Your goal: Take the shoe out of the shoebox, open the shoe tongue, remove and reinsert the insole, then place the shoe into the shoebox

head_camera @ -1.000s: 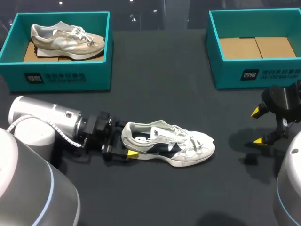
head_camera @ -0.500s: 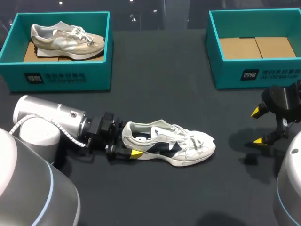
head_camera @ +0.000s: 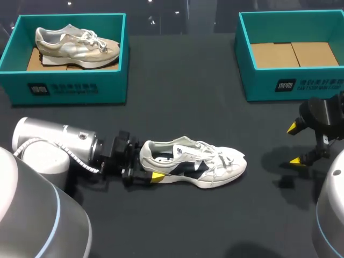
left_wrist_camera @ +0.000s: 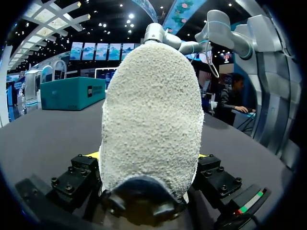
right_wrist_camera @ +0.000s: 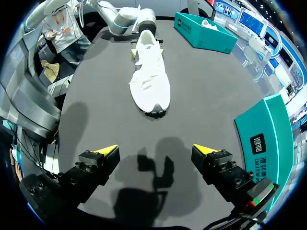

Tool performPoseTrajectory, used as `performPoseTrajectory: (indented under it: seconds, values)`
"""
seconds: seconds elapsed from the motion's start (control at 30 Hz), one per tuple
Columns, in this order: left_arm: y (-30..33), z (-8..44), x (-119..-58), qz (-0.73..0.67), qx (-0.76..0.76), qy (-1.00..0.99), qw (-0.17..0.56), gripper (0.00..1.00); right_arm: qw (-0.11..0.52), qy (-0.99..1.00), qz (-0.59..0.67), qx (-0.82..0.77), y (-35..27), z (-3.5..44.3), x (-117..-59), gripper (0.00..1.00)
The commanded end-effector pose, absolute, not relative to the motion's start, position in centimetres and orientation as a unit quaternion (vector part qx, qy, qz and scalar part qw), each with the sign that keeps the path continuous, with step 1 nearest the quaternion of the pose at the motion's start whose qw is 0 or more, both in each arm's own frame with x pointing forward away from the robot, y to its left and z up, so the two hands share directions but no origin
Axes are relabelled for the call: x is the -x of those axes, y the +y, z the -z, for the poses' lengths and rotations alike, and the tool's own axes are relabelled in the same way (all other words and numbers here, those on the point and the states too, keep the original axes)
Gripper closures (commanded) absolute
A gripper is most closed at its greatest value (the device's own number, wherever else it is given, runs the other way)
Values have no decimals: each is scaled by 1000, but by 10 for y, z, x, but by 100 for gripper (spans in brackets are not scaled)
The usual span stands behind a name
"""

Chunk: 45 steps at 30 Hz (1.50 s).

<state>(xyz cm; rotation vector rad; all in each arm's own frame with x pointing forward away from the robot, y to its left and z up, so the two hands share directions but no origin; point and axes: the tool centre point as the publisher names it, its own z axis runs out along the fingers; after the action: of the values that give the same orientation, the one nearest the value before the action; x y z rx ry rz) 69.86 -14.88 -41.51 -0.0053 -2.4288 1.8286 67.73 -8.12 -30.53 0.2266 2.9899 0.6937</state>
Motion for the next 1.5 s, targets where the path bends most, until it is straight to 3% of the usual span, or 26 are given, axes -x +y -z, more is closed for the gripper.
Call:
performPoseTrajectory:
  seconds: [0.03, 0.53, 0.9, 1.1, 1.5]
  values:
    - [-148, 418, -695, -599, -1, -799, 49, 100, 33, 971, -224, -74, -81, 306, -676, 0]
    - [-148, 418, -695, -599, -1, -799, 49, 100, 33, 971, -224, -74, -81, 306, -676, 0]
    - [-148, 418, -695, -599, -1, -799, 49, 100, 20, 950, -112, -289, 7, 259, -660, 0]
    - [-148, 418, -695, -599, -1, -799, 49, 100, 50, 918, -68, -387, 44, 235, -648, 0]
    - [-148, 418, -695, -599, -1, -799, 49, 100, 41, 913, -80, -398, 68, 222, -646, 0]
